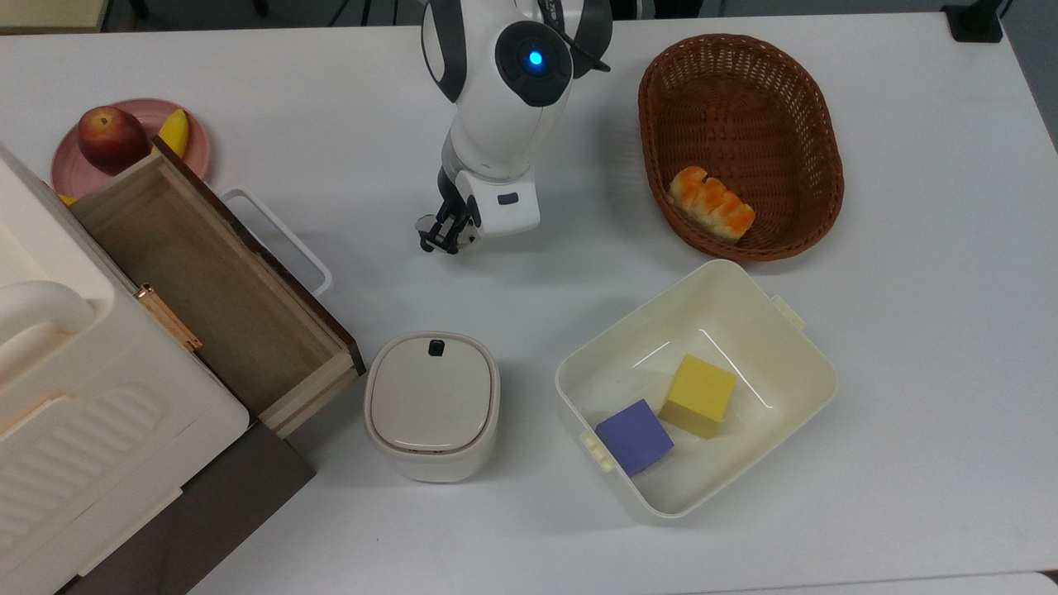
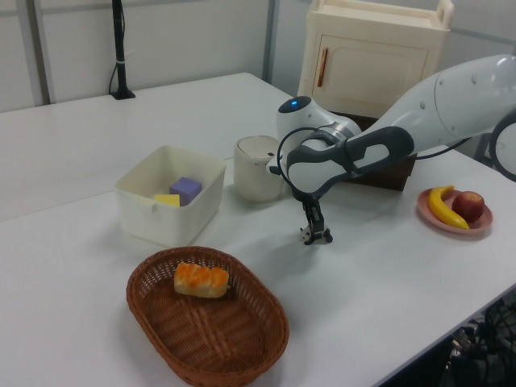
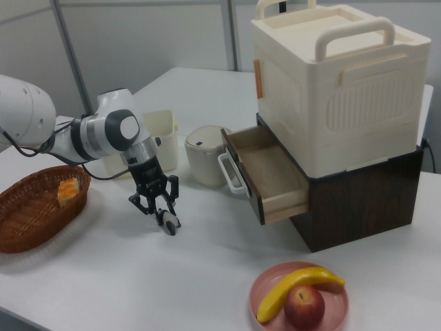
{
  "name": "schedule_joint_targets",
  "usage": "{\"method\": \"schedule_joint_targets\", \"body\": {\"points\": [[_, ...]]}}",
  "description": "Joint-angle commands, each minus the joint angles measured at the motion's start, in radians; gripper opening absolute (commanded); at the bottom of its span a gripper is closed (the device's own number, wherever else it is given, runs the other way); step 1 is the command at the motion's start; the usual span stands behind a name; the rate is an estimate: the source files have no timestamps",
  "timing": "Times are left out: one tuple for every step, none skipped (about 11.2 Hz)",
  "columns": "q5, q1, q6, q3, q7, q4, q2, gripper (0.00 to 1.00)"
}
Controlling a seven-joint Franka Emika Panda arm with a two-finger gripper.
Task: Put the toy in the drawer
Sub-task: 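Close the gripper on the panda toy and lift it, then carry the held panda toy over the open wooden drawer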
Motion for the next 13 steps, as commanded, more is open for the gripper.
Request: {"method": "schedule_joint_targets", "body": {"points": [[-0.008,0.002,0.009,0.003,0.029,0.024,-0.004,0.0],[0.003,-0.003,0.001,0.003,0.046,0.048,-0.021,0.0],[0.02,-0.005,0.001,0.003,0.087,0.068,-0.036,0.0],[0.037,-0.006,0.0,0.003,0.111,0.091,-0.047,0.0],[0.076,-0.011,-0.003,0.003,0.127,0.121,-0.061,0.0],[0.106,-0.02,-0.011,0.003,0.15,0.144,-0.071,0.0],[0.127,-0.026,-0.029,0.002,0.186,0.168,-0.078,0.0],[0.144,-0.038,-0.073,0.002,0.224,0.206,-0.087,0.0],[0.175,-0.046,-0.095,0.002,0.255,0.237,-0.094,0.0],[0.202,-0.048,-0.101,0.002,0.287,0.254,-0.099,0.0],[0.233,-0.058,-0.121,0.0,0.345,0.28,-0.107,0.0],[0.247,-0.066,-0.13,-0.003,0.421,0.308,-0.11,0.0],[0.264,-0.086,-0.131,-0.009,0.478,0.335,-0.11,0.0]]}}
